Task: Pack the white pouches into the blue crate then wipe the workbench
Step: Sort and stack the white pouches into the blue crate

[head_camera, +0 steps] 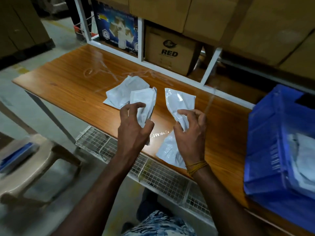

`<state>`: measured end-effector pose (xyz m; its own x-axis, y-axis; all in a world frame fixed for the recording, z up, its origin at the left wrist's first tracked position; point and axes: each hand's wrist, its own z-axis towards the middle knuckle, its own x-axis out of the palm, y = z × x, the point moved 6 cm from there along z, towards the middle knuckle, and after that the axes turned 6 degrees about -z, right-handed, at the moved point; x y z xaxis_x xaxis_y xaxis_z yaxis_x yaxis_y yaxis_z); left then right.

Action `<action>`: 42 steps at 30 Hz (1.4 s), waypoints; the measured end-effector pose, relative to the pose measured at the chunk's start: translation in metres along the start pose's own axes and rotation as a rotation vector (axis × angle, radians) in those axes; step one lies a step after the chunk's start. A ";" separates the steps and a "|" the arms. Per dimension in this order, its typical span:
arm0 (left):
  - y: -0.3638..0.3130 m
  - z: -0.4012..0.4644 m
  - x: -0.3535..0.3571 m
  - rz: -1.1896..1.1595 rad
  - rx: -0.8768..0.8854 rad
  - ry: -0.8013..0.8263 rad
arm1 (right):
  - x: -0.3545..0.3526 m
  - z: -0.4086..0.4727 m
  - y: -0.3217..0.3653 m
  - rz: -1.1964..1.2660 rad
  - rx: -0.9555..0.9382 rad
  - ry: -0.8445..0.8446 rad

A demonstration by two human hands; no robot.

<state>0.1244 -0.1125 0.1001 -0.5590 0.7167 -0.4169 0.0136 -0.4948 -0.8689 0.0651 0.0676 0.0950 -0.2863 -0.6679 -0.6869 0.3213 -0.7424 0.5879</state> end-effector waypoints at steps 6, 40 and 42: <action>-0.053 -0.037 0.028 -0.053 0.056 0.061 | -0.075 -0.021 -0.017 -0.008 0.003 -0.093; -0.256 -0.133 0.439 0.173 0.093 0.494 | -0.317 0.030 -0.376 -0.207 0.403 -0.168; -0.244 -0.130 0.462 0.228 0.064 0.528 | -0.300 0.035 -0.390 -0.254 0.466 -0.062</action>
<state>-0.0291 0.4032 0.0852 -0.0580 0.7287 -0.6823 0.0260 -0.6821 -0.7308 -0.0063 0.5557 0.0864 -0.3599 -0.4553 -0.8144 -0.1957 -0.8166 0.5430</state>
